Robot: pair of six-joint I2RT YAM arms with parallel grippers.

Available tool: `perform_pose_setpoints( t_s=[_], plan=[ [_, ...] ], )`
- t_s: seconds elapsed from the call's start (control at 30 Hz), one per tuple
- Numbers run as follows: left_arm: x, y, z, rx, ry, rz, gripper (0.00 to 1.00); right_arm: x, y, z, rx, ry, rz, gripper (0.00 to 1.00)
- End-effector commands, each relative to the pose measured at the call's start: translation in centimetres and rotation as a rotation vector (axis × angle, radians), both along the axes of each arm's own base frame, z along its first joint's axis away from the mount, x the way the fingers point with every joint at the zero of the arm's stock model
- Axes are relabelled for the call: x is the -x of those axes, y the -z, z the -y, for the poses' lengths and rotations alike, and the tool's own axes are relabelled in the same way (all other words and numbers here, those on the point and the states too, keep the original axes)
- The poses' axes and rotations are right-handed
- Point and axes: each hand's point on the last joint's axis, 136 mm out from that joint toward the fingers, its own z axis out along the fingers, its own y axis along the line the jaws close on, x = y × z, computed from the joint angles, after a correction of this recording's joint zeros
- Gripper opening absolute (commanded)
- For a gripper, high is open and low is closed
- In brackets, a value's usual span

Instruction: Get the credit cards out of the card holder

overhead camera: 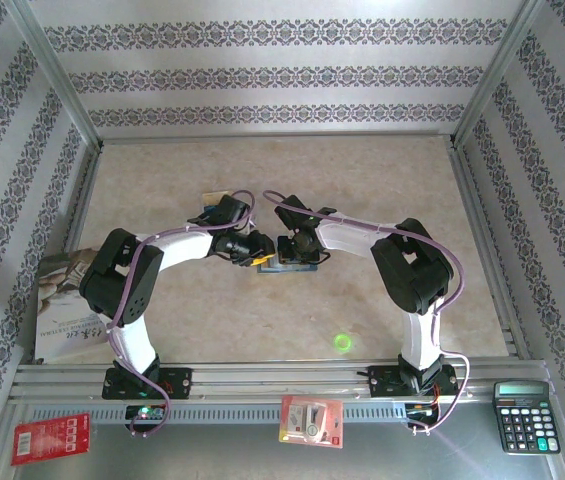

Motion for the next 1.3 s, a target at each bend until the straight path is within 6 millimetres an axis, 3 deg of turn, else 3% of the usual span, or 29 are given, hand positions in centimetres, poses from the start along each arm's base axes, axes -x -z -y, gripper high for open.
perform_pose_setpoints(
  t_s=[0.0, 0.23, 0.4, 0.53, 0.67, 0.83, 1.13, 1.27],
  plan=[
    [-0.2, 0.3, 0.6, -0.012, 0.010, -0.001, 0.30, 1.7, 3.2, 2.2, 0.079, 0.013, -0.080, 0.23],
    [0.3, 1.9, 0.9, -0.037, 0.022, -0.041, 0.25, 1.7, 3.2, 2.3, 0.069, 0.021, -0.081, 0.23],
    [0.0, 1.0, 1.8, 0.007, 0.034, -0.016, 0.17, 1.5, 2.6, 1.6, -0.004, 0.028, -0.083, 0.22],
    [-0.4, -0.1, 2.4, 0.051, 0.038, 0.006, 0.14, 0.3, -0.1, -0.1, -0.186, 0.050, -0.065, 0.21],
    [-0.6, -0.9, 3.0, 0.097, 0.041, 0.021, 0.14, -1.1, -3.2, 0.0, -0.243, 0.084, -0.006, 0.25],
    [-0.4, -1.9, 5.0, 0.161, 0.082, 0.046, 0.20, -1.8, -5.7, 1.8, -0.265, 0.177, 0.047, 0.34],
    [-1.6, -3.1, 8.1, 0.192, 0.118, 0.097, 0.29, -1.8, -8.3, 8.4, -0.148, 0.339, 0.198, 0.37],
    [-2.3, -2.6, 9.2, 0.152, 0.130, 0.105, 0.36, -1.4, -8.8, 10.2, -0.129, 0.374, 0.230, 0.38]
  ],
)
